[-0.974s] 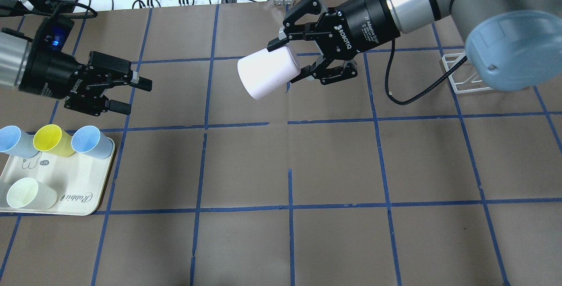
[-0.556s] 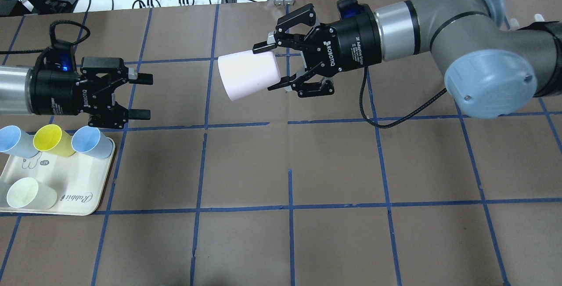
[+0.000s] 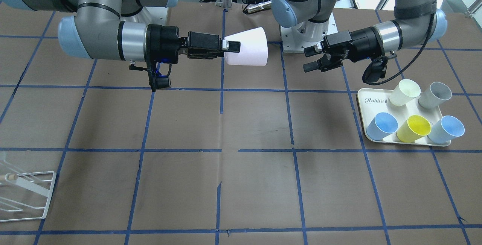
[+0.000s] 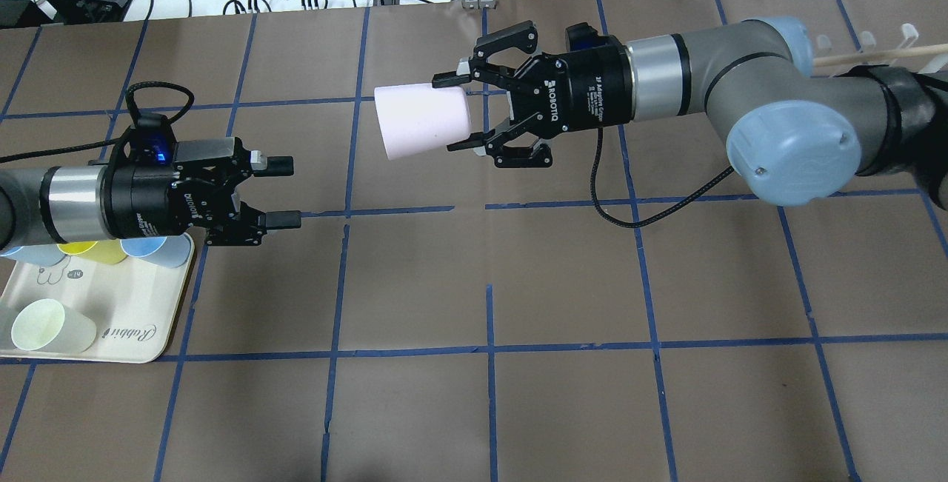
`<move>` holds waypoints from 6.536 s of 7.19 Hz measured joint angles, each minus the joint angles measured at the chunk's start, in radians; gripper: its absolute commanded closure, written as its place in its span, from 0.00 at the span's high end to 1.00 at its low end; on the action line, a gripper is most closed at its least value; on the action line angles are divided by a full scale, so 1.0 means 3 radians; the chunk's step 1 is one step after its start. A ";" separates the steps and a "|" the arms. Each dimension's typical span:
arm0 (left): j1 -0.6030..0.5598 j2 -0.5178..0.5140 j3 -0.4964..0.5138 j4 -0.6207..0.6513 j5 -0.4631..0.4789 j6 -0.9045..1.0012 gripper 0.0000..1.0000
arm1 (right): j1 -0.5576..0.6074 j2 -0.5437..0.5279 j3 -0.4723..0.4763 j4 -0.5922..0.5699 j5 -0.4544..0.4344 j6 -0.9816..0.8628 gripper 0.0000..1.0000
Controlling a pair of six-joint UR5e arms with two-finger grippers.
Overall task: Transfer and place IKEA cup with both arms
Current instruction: 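Extend the left gripper to the pink cup's base while the right gripper holds it, then close the left gripper on the pink cup and open the right gripper, then carry the pink cup to the white tray while the right gripper withdraws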
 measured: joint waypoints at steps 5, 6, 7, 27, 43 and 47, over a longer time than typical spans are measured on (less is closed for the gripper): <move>-0.0451 -0.0146 0.0000 0.0312 -0.0405 0.0114 1.00 | 0.0001 0.0120 0.0004 0.0025 0.0149 0.0004 0.00; -0.0480 -0.0218 -0.0002 0.0399 -0.0491 0.0096 1.00 | 0.0008 0.0123 0.0006 0.0025 0.0151 0.0006 0.00; -0.0529 -0.0261 -0.0005 0.0437 -0.0557 0.0086 1.00 | 0.0017 0.0124 0.0012 0.0026 0.0152 0.0012 0.00; -0.0761 -0.0358 0.0133 0.0602 -0.0891 -0.0178 0.00 | 0.0065 0.0178 0.0001 0.0030 0.0135 0.0104 1.00; 0.0400 -0.0193 0.0314 0.2157 0.3557 -0.0335 0.00 | -0.0627 -0.0497 -0.0478 -0.0034 -0.4008 0.0309 0.99; 0.0849 -0.0312 -0.0007 0.2971 0.3763 0.0514 0.00 | -0.0244 -0.0650 -0.0471 -0.0078 -0.4652 0.0210 0.98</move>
